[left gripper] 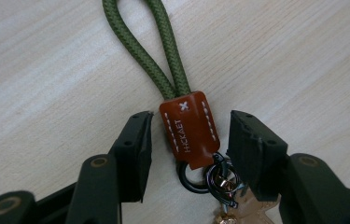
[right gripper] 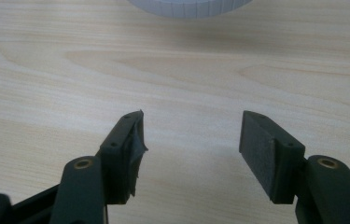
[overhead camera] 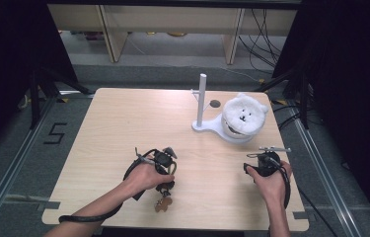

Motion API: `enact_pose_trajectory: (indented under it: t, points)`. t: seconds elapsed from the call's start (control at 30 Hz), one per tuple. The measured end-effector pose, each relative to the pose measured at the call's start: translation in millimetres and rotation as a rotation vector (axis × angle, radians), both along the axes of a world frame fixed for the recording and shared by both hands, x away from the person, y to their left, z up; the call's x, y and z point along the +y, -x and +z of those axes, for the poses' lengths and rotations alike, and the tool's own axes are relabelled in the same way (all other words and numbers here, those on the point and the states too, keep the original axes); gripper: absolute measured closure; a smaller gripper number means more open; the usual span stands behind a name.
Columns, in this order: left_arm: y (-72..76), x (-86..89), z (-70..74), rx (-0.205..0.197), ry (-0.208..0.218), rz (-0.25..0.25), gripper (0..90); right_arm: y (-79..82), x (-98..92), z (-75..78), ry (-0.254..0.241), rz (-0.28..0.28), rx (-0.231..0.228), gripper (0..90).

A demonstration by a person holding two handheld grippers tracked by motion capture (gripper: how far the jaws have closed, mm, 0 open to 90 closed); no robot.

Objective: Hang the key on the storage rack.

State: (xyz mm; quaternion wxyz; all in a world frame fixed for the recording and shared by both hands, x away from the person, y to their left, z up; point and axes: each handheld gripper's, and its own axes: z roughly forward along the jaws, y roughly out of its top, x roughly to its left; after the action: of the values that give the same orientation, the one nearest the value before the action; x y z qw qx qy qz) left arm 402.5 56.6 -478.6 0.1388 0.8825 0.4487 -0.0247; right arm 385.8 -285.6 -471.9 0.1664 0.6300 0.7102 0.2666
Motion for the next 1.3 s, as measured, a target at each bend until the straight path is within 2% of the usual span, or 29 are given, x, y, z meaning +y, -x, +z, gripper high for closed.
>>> enact_pose_trajectory:
  t: [0.07, 0.13, 0.3, 0.33, 0.43, 0.47, 0.5, 0.53, 0.67, 0.77, 0.83, 0.87, 0.9, 1.17, 1.2, 1.27, 1.3]
  points:
    - [0.3, -0.9, -0.7, 0.004, -0.001, 0.002, 50.3, -1.1, -1.8, -1.8, 0.006, 0.021, -0.012, 41.1]
    - [0.4, -1.1, -0.8, 0.003, -0.003, 0.003, 51.6, 0.1, -0.4, -1.7, 0.002, 0.009, 0.003, 41.0]
    - [0.7, -1.3, -0.8, -0.005, -0.016, -0.002, 54.0, 0.2, -0.1, -1.9, 0.002, 0.015, 0.001, 41.0]
    - [1.2, -1.2, -1.9, -0.042, -0.029, -0.034, 56.0, 0.6, 0.2, -1.1, -0.003, 0.007, 0.004, 40.9]
    - [2.7, -2.3, -0.7, -0.050, -0.050, -0.057, 60.0, -1.3, 1.4, -1.3, -0.011, -0.015, -0.019, 40.9]
    - [3.4, -1.7, 0.1, -0.072, -0.084, -0.109, 61.5, -0.1, 2.6, 0.0, -0.020, -0.031, -0.002, 40.8]
    - [3.4, -1.7, 0.1, -0.072, -0.084, -0.109, 63.1, -0.1, 2.6, 0.0, -0.020, -0.031, -0.002, 40.8]
    - [4.5, -1.1, 0.0, -0.096, -0.097, -0.141, 64.5, 0.5, -1.4, -1.4, 0.013, 0.013, -0.012, 40.7]
    - [6.5, 0.1, -0.4, -0.116, -0.100, -0.179, 65.9, 1.0, -0.6, -1.6, 0.001, 0.008, -0.001, 40.6]
    - [6.9, 0.5, -1.6, -0.127, -0.085, -0.183, 66.2, 1.0, -0.5, -1.7, 0.001, 0.009, -0.002, 40.5]
    - [6.5, 1.6, -0.3, -0.119, -0.096, -0.210, 66.2, 1.1, -0.6, -1.6, 0.003, 0.009, -0.005, 40.5]
    - [7.1, 2.3, -1.7, -0.135, -0.079, -0.217, 66.3, 1.0, -0.7, -1.8, -0.001, 0.008, -0.003, 40.4]
    - [6.9, 2.9, -0.8, -0.131, -0.085, -0.231, 66.3, 1.1, -0.8, -1.8, -0.002, 0.011, -0.002, 40.4]
    - [9.6, 6.0, -1.5, -0.162, -0.071, -0.266, 66.9, 1.3, -0.3, -2.2, -0.009, 0.009, -0.002, 40.4]
    - [11.2, 7.4, -2.4, -0.174, -0.054, -0.261, 67.0, 0.8, -1.5, -3.0, 0.011, 0.011, -0.012, 40.4]
    - [12.4, 9.5, -2.7, -0.184, -0.043, -0.259, 67.2, 1.3, -0.3, -1.9, -0.006, -0.006, 0.000, 40.4]
    - [12.2, 11.4, -2.2, -0.185, -0.049, -0.271, 67.2, 1.5, -1.4, -2.3, -0.002, 0.006, -0.008, 40.4]
